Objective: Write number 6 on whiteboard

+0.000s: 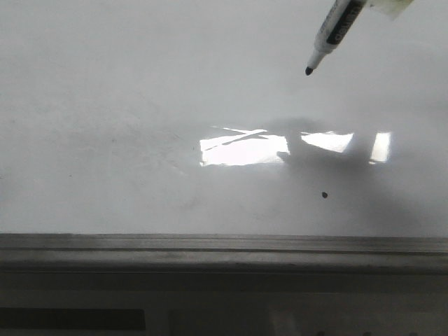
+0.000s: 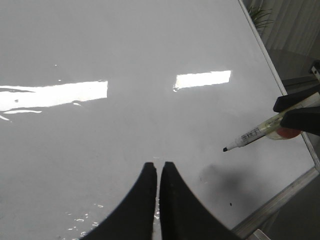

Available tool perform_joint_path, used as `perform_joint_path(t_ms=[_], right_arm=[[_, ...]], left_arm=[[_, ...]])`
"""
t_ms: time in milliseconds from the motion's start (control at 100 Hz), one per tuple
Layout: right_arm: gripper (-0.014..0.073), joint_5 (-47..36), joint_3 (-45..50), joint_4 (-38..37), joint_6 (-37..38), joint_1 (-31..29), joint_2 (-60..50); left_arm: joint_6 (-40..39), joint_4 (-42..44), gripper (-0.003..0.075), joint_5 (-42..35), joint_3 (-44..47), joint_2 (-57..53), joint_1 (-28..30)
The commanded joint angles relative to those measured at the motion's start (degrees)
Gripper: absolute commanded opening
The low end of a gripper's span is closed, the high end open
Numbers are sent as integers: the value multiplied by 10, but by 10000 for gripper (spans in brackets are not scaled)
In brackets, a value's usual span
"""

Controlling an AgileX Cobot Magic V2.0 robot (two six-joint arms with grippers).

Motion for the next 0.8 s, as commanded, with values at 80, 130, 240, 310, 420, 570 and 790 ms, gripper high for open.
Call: perform_joint_path(t_ms=[80, 130, 240, 310, 420, 570, 790], right_arm=[[-43, 4, -21, 16, -5, 0, -14], [-43, 8, -21, 16, -5, 0, -14], [-43, 21, -21, 16, -5, 0, -13], [-43, 32, -21, 16, -5, 0, -13], [-43, 47, -21, 16, -5, 0, -13], [-43, 78, -21, 16, -5, 0, -13], [-43, 101, -21, 11, -5, 0, -36]], left_arm=[[0, 6, -20, 18, -15, 6, 1], [0, 6, -20, 18, -15, 6, 1], [0, 6, -20, 18, -15, 6, 1], [0, 6, -20, 18, -15, 6, 1], [0, 6, -20, 18, -15, 6, 1], [0, 6, -20, 18, -15, 6, 1], [0, 6, -20, 18, -15, 6, 1]])
